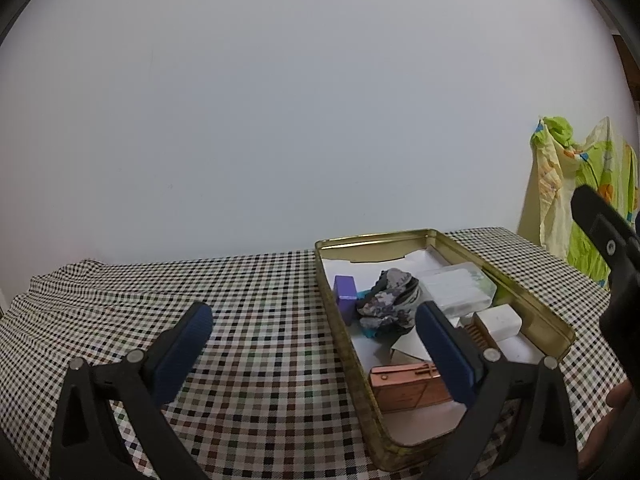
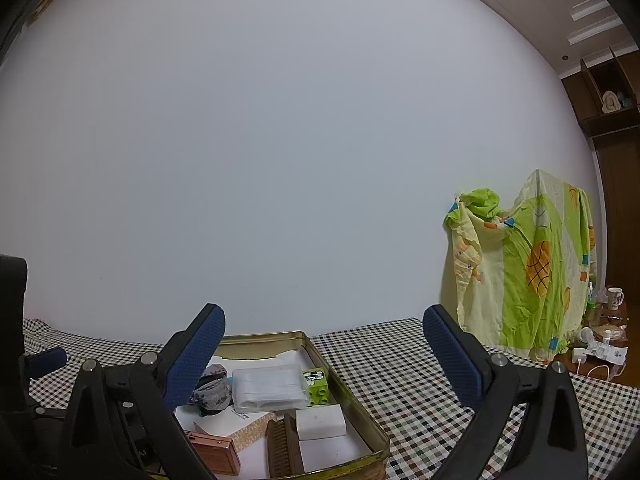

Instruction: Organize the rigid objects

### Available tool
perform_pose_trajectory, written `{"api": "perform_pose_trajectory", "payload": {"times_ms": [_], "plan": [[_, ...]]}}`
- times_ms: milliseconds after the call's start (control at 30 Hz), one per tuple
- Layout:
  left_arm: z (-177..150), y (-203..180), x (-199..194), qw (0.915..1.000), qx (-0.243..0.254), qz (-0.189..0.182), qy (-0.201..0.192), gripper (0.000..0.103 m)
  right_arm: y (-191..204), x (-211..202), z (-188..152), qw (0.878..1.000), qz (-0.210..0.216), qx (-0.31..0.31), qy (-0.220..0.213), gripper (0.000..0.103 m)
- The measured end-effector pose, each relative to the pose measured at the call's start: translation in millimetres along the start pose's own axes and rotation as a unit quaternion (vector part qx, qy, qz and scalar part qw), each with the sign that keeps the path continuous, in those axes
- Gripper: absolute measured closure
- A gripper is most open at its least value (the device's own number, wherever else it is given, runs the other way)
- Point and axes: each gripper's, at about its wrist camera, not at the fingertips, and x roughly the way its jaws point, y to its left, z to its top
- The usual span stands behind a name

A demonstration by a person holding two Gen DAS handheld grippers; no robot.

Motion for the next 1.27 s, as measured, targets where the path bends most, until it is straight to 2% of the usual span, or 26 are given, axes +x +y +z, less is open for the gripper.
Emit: {"api": "perform_pose_trajectory", "payload": {"times_ms": [1267], "plan": [[-1.8, 2.7, 6.7, 0.9999, 0.004, 0.002, 0.016, 0.000, -3.9, -1.9, 1.4, 1.000, -0.003, 0.003, 0.003, 0.001]]}}
